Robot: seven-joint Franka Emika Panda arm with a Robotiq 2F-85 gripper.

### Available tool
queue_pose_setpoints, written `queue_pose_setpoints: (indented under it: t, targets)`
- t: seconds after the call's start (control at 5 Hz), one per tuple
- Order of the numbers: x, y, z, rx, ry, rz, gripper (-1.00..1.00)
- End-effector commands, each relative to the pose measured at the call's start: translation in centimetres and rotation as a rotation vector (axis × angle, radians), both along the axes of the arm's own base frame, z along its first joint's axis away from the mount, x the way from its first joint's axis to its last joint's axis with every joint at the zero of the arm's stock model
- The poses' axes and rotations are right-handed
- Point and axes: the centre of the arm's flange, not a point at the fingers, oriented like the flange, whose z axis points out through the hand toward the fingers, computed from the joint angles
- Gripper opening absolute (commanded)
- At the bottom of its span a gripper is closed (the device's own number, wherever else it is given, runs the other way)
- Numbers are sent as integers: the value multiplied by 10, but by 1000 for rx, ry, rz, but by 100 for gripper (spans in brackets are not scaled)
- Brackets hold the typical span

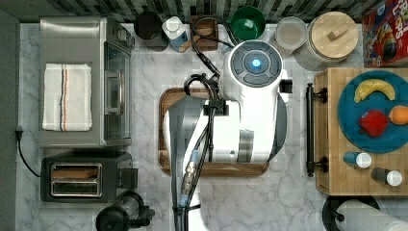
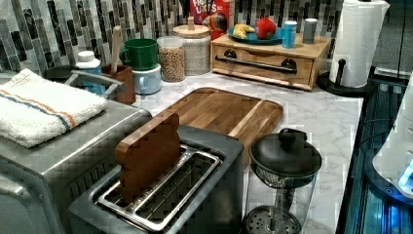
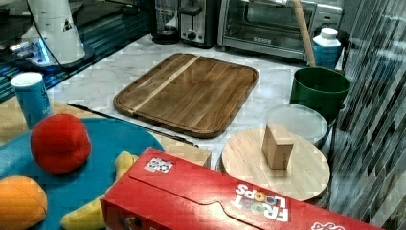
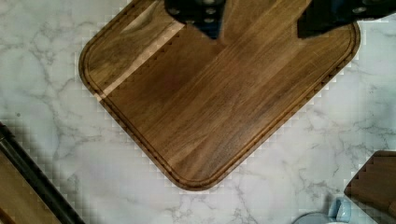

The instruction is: Open the drawer.

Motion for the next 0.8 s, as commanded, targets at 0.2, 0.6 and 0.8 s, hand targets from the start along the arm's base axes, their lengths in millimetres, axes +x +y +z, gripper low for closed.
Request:
queue_pose_setpoints:
  t: [0.2, 0.6, 0.8]
  targets:
    - [0, 6, 0, 1, 0, 13, 100]
    - [-21, -23, -12, -45, 15, 297, 100]
    - [-32, -40, -20, -105, 18, 488, 100]
